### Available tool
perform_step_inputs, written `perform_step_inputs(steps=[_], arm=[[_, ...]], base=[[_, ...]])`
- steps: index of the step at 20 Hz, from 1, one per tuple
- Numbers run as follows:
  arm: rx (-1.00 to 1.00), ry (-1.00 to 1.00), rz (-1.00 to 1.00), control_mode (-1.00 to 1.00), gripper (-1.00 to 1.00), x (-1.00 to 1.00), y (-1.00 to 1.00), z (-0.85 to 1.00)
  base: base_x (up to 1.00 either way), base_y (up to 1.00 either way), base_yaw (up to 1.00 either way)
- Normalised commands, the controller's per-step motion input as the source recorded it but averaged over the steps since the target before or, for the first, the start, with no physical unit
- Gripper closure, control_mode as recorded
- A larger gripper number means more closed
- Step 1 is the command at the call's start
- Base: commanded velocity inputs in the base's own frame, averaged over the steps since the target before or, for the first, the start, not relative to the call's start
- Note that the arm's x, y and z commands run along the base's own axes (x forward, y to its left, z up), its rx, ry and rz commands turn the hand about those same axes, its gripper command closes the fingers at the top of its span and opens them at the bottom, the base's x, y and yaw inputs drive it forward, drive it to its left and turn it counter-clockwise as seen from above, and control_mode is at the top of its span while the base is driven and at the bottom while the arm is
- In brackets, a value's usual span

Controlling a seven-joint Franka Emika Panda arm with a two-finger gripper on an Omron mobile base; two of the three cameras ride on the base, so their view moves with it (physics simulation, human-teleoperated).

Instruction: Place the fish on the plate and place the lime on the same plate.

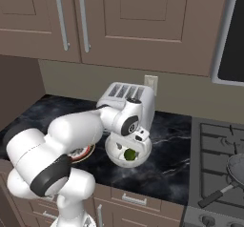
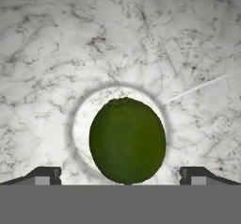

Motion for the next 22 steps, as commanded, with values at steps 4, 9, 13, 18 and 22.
perform_step_inputs(steps=[4, 9, 13, 18, 22], arm=[[0.00, 0.06, 0.00, -1.00, -1.00, 0.00, 0.00, -0.11], [0.00, 0.02, 0.00, -1.00, -1.00, 0.00, -0.01, -0.09], [0.00, 0.00, 0.00, -1.00, -1.00, 0.04, 0.00, -0.11], [0.00, 0.00, 0.00, -1.00, -1.00, 0.10, 0.00, -0.17], [0.00, 0.00, 0.00, -1.00, -1.00, 0.03, 0.00, -0.07]], base=[[0.00, 0.00, 0.00], [0.00, 0.00, 0.00], [0.00, 0.00, 0.00], [0.00, 0.00, 0.00], [0.00, 0.00, 0.00]])
